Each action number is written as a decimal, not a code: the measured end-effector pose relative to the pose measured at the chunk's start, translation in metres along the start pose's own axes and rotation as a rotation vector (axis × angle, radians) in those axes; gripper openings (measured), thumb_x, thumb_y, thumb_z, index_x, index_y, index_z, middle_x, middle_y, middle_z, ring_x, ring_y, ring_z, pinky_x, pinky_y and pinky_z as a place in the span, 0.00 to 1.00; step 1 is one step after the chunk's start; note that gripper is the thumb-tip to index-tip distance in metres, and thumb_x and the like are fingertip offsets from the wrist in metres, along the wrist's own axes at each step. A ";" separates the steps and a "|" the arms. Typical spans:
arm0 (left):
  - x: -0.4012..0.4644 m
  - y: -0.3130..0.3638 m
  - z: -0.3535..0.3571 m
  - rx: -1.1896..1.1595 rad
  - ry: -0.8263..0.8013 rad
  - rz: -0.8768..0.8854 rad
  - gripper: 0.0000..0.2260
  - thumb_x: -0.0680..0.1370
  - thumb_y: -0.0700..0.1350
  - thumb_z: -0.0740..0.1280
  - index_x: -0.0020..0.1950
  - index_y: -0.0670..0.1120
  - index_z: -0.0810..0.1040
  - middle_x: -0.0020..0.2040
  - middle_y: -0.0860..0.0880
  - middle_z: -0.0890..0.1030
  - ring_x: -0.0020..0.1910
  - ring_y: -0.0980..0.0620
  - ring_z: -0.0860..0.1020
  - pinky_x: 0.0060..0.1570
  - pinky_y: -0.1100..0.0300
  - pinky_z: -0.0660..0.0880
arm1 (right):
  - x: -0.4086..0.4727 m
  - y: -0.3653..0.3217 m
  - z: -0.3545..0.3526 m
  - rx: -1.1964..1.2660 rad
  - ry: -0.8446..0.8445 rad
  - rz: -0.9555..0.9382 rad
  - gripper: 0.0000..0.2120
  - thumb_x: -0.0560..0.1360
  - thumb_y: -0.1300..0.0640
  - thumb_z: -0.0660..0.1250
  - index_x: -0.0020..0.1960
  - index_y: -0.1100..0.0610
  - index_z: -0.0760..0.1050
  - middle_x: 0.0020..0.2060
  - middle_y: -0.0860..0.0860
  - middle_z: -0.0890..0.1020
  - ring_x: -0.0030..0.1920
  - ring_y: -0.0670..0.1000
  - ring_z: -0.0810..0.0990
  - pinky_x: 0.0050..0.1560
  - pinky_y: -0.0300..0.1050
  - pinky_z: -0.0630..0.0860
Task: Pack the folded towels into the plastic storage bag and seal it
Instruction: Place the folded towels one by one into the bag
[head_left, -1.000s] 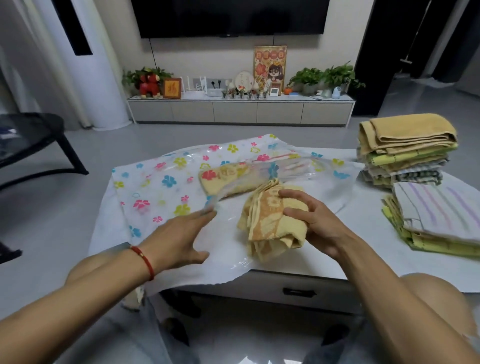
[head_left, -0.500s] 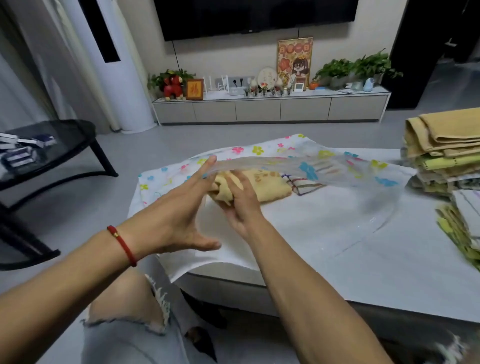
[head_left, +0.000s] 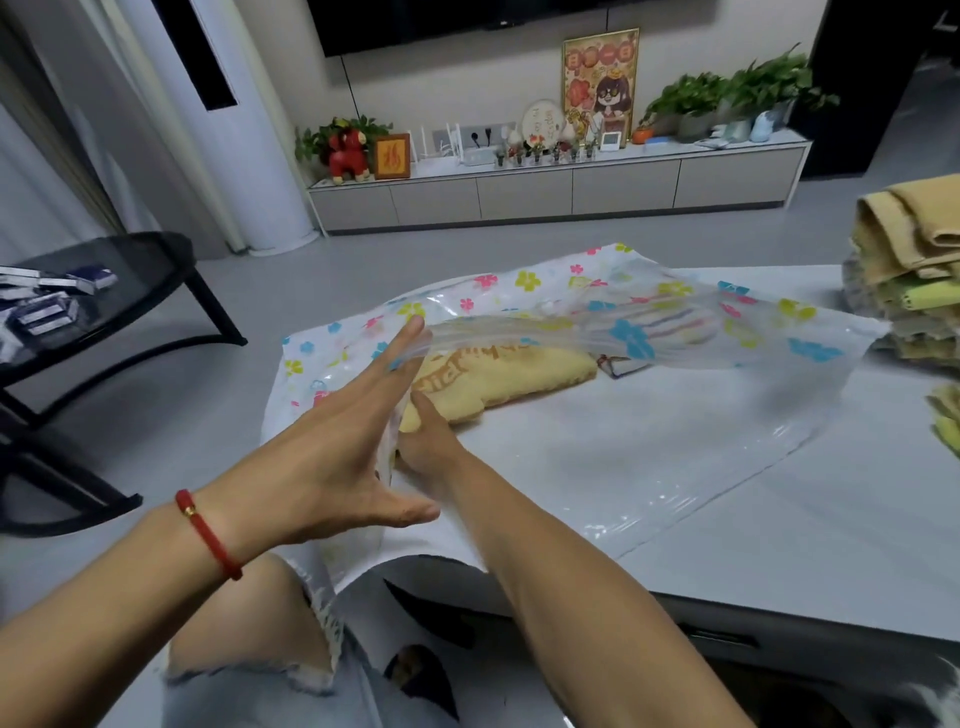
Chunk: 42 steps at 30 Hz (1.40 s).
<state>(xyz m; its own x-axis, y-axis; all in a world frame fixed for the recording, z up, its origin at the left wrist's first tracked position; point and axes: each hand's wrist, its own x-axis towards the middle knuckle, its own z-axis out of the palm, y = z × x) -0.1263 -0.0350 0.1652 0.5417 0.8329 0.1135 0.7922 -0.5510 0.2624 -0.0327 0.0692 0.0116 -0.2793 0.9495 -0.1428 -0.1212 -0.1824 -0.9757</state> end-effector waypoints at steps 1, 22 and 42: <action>0.000 -0.001 -0.001 -0.009 -0.003 -0.001 0.57 0.63 0.61 0.79 0.77 0.66 0.39 0.76 0.71 0.38 0.65 0.48 0.67 0.55 0.73 0.71 | 0.000 -0.003 -0.002 -0.023 -0.078 0.035 0.33 0.79 0.64 0.65 0.79 0.46 0.59 0.63 0.48 0.79 0.61 0.52 0.81 0.50 0.39 0.82; 0.004 -0.004 0.003 0.006 0.055 0.016 0.50 0.66 0.64 0.74 0.78 0.66 0.44 0.77 0.71 0.42 0.73 0.68 0.55 0.66 0.63 0.61 | -0.030 0.008 -0.071 -0.547 0.031 0.021 0.17 0.79 0.61 0.64 0.64 0.49 0.81 0.46 0.52 0.88 0.41 0.52 0.87 0.47 0.44 0.83; 0.136 0.114 0.106 0.586 -0.029 0.106 0.28 0.70 0.62 0.71 0.69 0.61 0.73 0.78 0.50 0.61 0.72 0.38 0.60 0.58 0.41 0.72 | -0.278 -0.079 -0.376 -1.058 1.288 0.081 0.15 0.77 0.58 0.66 0.61 0.51 0.84 0.60 0.56 0.84 0.63 0.62 0.77 0.61 0.56 0.73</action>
<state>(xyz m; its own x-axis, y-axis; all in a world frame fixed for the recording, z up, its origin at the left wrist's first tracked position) 0.0670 0.0097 0.1088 0.6276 0.7743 0.0815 0.7518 -0.5754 -0.3220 0.4130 -0.0839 0.0663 0.7269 0.6202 0.2948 0.6582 -0.5069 -0.5566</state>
